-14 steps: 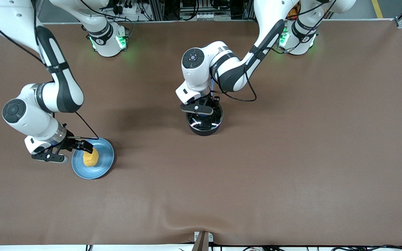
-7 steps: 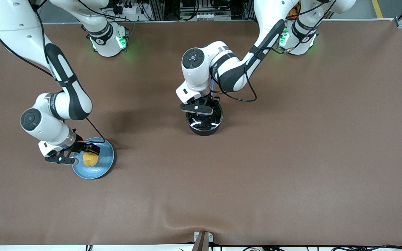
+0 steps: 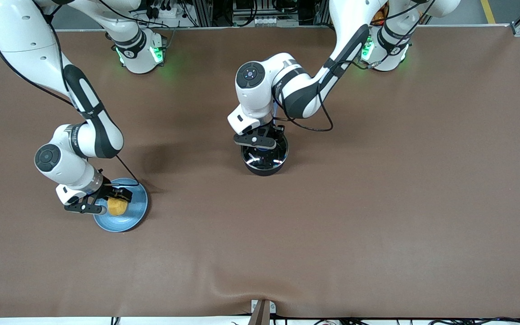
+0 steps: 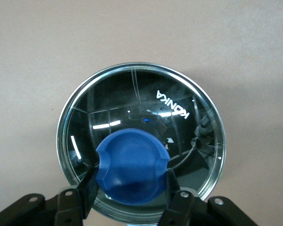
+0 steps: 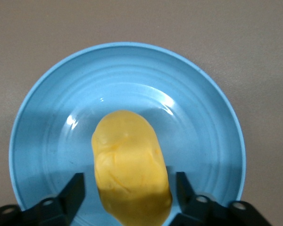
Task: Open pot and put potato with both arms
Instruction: 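Lift the lid away with the left gripper while the right gripper carries the potato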
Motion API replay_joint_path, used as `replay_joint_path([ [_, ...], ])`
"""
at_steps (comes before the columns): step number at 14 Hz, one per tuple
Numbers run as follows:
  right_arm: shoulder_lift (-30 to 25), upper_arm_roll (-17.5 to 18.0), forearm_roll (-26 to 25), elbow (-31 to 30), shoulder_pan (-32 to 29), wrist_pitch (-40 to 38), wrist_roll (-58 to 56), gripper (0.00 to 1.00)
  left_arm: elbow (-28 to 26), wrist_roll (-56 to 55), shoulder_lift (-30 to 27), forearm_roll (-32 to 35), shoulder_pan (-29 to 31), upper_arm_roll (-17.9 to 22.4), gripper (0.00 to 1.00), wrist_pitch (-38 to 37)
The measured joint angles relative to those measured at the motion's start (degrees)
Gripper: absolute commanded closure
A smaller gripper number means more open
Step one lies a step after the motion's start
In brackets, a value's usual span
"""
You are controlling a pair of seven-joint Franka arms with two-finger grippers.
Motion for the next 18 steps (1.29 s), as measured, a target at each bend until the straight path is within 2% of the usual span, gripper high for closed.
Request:
replay_joint_path([
  [1, 0.0, 0.1, 0.0, 0.0, 0.0, 0.1, 0.0, 0.76, 0.1, 0.0, -0.8, 0.0, 0.1, 0.0, 1.00, -1.0],
  [3, 0.0, 0.5, 0.0, 0.1, 0.0, 0.2, -0.1, 0.82, 0.2, 0.0, -3.3, -0.8, 0.5, 0.0, 1.00, -4.0],
  [6, -0.7, 1.7, 0.1, 0.5, 0.0, -0.7, -0.1, 0.82, 0.3, 2.6, -8.3, -1.9, 3.4, 0.1, 1.00, -10.0],
  [10, -6.1, 2.3, 0.3, 3.4, 1.4, -10.6, 1.4, 0.82, 0.0, 7.9, -13.5, -3.0, 12.3, 0.3, 1.00, -16.3],
  [12, -9.0, 2.2, 0.4, 6.3, 4.8, -17.0, 7.1, 0.82, -0.7, 12.5, -15.1, -3.1, 18.1, 0.4, 1.00, -17.4],
  [14, -10.2, 2.1, 0.5, 10.0, 10.8, -21.0, 16.6, 0.82, -2.5, 16.5, -16.3, -3.1, 24.0, 0.4, 1.00, -17.5],
  [18, -8.4, 2.0, 0.5, 18.0, 23.0, -24.8, 33.3, 0.82, -7.5, 22.9, -16.7, -3.2, 34.2, 0.4, 1.00, -15.8],
])
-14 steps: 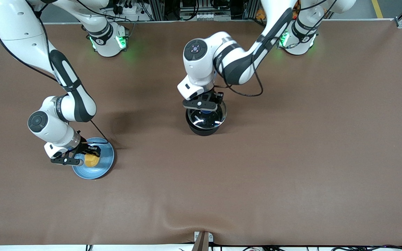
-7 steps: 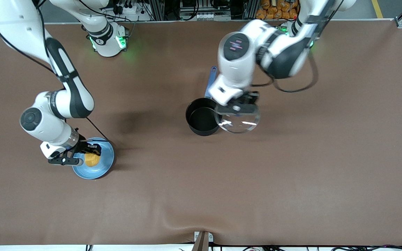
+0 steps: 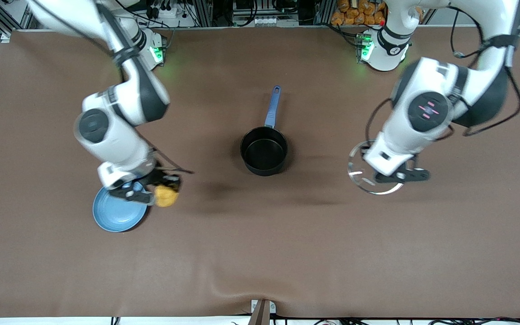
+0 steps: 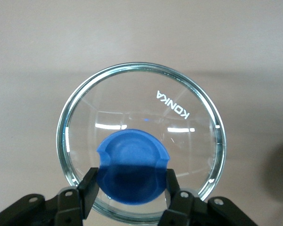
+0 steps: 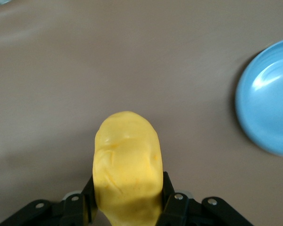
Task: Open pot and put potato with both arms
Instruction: 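Lift the lid away with the left gripper while the right gripper carries the potato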
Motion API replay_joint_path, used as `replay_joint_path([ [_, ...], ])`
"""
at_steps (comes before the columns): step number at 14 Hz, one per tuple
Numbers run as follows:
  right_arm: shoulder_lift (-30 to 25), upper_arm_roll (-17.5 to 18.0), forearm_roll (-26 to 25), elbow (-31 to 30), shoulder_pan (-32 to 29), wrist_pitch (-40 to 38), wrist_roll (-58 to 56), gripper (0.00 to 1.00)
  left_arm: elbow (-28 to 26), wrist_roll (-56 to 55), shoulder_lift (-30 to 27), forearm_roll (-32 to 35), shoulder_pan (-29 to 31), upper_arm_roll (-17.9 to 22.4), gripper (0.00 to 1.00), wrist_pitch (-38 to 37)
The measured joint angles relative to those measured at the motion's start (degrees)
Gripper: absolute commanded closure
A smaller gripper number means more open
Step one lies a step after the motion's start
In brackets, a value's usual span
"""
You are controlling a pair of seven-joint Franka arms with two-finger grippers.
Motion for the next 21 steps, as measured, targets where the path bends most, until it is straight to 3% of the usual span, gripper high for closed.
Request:
replay_joint_path([
  [4, 6.8, -1.9, -0.6, 8.7, 10.3, -1.5, 9.5, 0.82, -10.0, 9.5, 0.5, 0.0, 10.4, 0.1, 1.00, 12.5],
  [7, 11.0, -3.0, -3.1, 11.0, 15.6, -1.5, 11.3, 0.81, -17.3, 16.7, 1.4, 0.0, 16.5, 0.1, 1.00, 22.8],
  [14, 13.7, -3.2, -7.3, 11.5, 22.2, -2.5, 16.1, 0.81, -23.4, 17.7, 5.9, 2.0, 16.5, -0.2, 1.00, 31.8],
  [15, 13.8, -3.2, -7.8, 11.4, 22.8, -2.9, 16.5, 0.81, -23.4, 17.7, 6.4, 2.5, 16.6, -0.2, 0.86, 32.4],
  [16, 14.0, -3.2, -8.3, 11.2, 23.6, -3.1, 17.4, 0.81, -23.4, 17.7, 6.4, 2.7, 16.6, -0.2, 0.21, 32.4],
  [17, 14.1, -3.2, -8.9, 10.9, 24.3, -3.2, 18.4, 0.81, -23.3, 17.7, 6.5, 2.8, 16.7, -0.1, 0.00, 32.6],
  [21, 14.3, -3.0, -9.3, 9.3, 26.4, -3.1, 19.8, 0.80, -22.3, 17.7, 6.7, 2.9, 17.3, -0.1, 0.00, 33.4],
])
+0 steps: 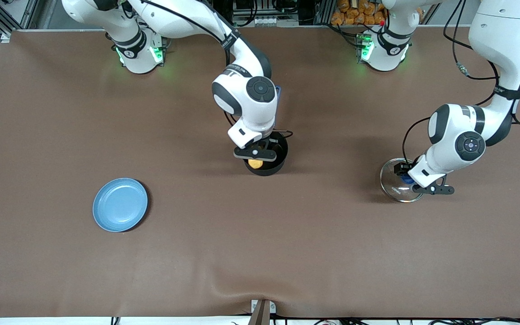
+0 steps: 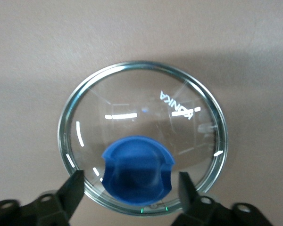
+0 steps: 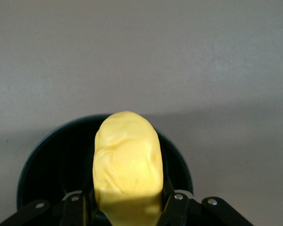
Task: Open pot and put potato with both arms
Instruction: 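Lift the lid away with the left gripper while the right gripper carries the potato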
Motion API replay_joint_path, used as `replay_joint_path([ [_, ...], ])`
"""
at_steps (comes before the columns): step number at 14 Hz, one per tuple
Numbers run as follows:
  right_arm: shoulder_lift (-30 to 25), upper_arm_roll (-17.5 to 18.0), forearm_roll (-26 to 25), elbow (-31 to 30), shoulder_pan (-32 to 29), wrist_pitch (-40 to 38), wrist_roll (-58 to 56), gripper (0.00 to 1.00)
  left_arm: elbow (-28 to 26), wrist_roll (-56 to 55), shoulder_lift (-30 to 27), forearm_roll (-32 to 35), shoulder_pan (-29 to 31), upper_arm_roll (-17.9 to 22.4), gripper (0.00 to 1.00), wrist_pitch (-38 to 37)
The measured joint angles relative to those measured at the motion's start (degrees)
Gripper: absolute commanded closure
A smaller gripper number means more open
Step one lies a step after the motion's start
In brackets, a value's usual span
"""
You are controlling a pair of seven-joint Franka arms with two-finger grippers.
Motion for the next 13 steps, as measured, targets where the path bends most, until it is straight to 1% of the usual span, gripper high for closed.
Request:
replay_joint_path([
  [3, 0.1, 0.6, -0.9, -0.5, 0.2, 0.2, 0.0, 0.78, 3.6, 0.0, -1.5, 0.0, 0.0, -0.1, 0.00, -2.0],
  [6, 0.9, 0.9, -1.9, -0.9, 0.2, 2.0, 0.1, 0.77, 10.5, 1.3, -4.9, 0.0, 0.0, -1.1, 0.00, -9.9],
  [8, 2.2, 1.1, -2.1, -0.9, 0.2, 4.0, 0.1, 0.74, 16.0, 2.0, -7.6, -0.4, 0.0, -2.6, 0.00, -16.8],
  [9, 2.8, 1.1, -2.1, -1.0, 0.2, 4.7, 0.1, 0.66, 18.6, 2.0, -9.2, -1.4, 0.0, -3.3, 0.00, -20.2],
  [10, 3.3, 1.1, -2.1, -1.0, 0.3, 5.1, 0.1, 0.45, 21.2, 2.0, -11.0, -3.0, 0.0, -3.8, 0.00, -23.9],
  [11, 3.7, 1.1, -2.1, -0.9, 0.3, 5.3, 0.4, 0.39, 23.5, 2.0, -12.8, -4.6, -0.1, -4.1, 0.00, -27.6],
  [12, 3.9, 1.1, -2.1, -0.9, 0.3, 5.4, 1.0, 0.19, 25.5, 2.1, -14.6, -6.3, -0.1, -4.1, 0.00, -31.0],
  [13, 4.0, 1.2, -2.2, -0.9, 0.3, 5.4, 1.3, 0.10, 26.9, 2.1, -15.9, -8.2, 0.0, -4.1, 0.00, -33.9],
])
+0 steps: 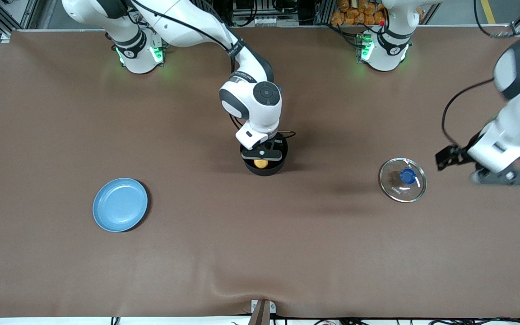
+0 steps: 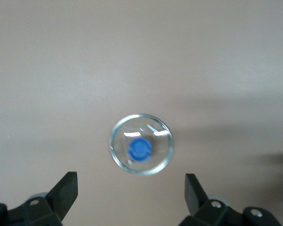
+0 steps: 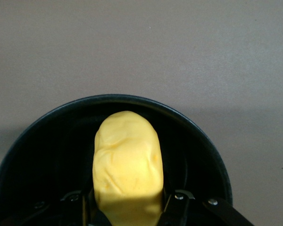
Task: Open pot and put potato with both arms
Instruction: 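Lift the lid away with the left gripper while the right gripper carries the potato, then lower the potato into the pot and open the right gripper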
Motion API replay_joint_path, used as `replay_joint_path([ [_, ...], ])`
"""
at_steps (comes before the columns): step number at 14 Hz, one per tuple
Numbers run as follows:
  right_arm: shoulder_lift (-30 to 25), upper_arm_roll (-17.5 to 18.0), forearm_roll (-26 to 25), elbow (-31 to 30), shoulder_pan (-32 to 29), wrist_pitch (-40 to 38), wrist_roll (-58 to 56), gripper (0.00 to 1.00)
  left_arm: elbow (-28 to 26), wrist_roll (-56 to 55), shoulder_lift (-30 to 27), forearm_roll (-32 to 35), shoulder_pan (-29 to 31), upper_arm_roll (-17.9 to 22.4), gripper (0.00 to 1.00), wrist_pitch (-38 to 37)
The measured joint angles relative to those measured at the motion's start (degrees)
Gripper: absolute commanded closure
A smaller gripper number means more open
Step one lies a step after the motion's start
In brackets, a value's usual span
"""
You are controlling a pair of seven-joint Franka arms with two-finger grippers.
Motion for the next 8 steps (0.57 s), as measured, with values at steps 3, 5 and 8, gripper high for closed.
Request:
replay_joint_path([
  [3, 0.0, 0.0, -0.1, 0.0, 0.0, 0.0, 0.4, 0.00, 1.6, 0.0, -2.7, -2.0, 0.0, 0.0, 0.00, -4.0],
  [5, 0.0, 0.0, -0.2, 0.0, 0.0, 0.1, 0.5, 0.00, 1.7, 0.0, -3.8, -2.0, 0.0, 0.0, 0.00, -5.1],
  [8, -0.1, -0.1, -0.4, 0.9, 0.0, 0.0, 0.6, 0.00, 1.8, 0.0, -5.1, -2.1, -0.1, -0.3, 0.00, -6.3],
])
